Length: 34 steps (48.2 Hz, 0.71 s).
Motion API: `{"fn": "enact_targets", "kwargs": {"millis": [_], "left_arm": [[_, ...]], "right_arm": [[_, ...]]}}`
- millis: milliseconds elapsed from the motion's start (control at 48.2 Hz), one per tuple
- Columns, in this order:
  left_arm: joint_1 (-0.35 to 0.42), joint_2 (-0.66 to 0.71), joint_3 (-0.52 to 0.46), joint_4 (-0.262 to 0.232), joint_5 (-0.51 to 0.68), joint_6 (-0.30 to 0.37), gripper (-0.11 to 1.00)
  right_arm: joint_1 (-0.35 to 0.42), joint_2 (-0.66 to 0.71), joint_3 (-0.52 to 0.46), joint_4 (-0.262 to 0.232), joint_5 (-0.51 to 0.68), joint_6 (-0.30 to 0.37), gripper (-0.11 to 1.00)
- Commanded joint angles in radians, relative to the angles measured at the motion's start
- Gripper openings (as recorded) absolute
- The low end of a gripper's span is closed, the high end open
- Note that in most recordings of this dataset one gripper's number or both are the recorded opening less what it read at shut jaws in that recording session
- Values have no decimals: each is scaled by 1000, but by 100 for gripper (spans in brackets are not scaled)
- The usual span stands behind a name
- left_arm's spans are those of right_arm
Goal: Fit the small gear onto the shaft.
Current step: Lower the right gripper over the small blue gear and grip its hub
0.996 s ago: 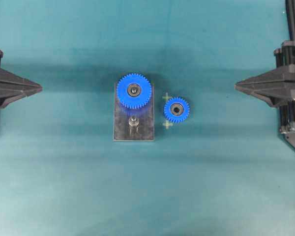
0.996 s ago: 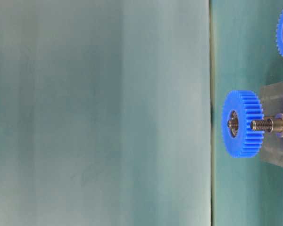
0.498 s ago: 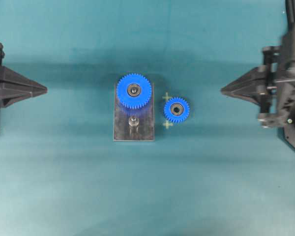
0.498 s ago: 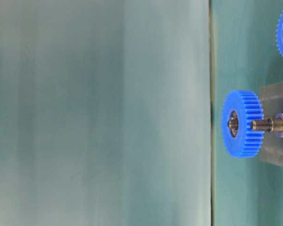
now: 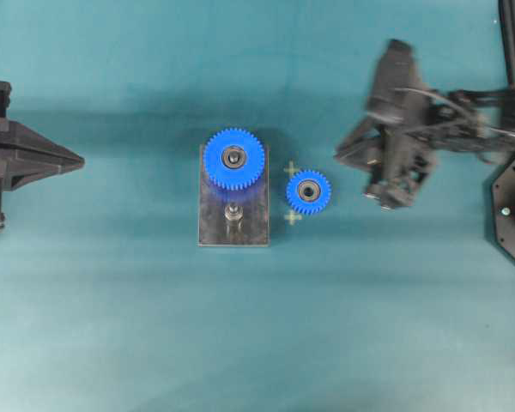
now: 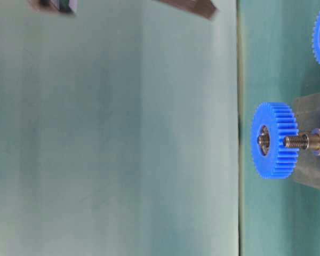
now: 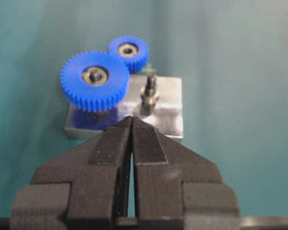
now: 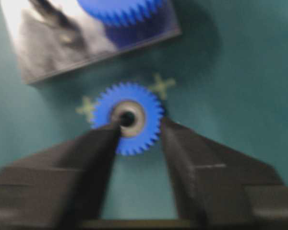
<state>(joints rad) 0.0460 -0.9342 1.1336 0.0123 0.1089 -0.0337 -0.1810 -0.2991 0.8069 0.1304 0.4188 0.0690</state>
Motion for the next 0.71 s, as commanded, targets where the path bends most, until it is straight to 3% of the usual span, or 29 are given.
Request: {"fn": "enact_targets", "kwargs": {"millis": [0,83,125,332,685], "left_arm": [[3,9,-14,2,-2,-3,0],[3,8,-17,2,-2,-2,0],[3,8,-18,3,3,-2,0],[3,8,-17,3,28,-2,0],[3,8,-9,2,28,-2,0]], "right_arm": [[-9,55,-67,0,57,14,65],[-14,120,-117,0,135,12,87],[-15,155,-150,0,175,9,92],[-14,284,-249,0,265,2,88],[-14,374,-245,-6,242,0,87]]}}
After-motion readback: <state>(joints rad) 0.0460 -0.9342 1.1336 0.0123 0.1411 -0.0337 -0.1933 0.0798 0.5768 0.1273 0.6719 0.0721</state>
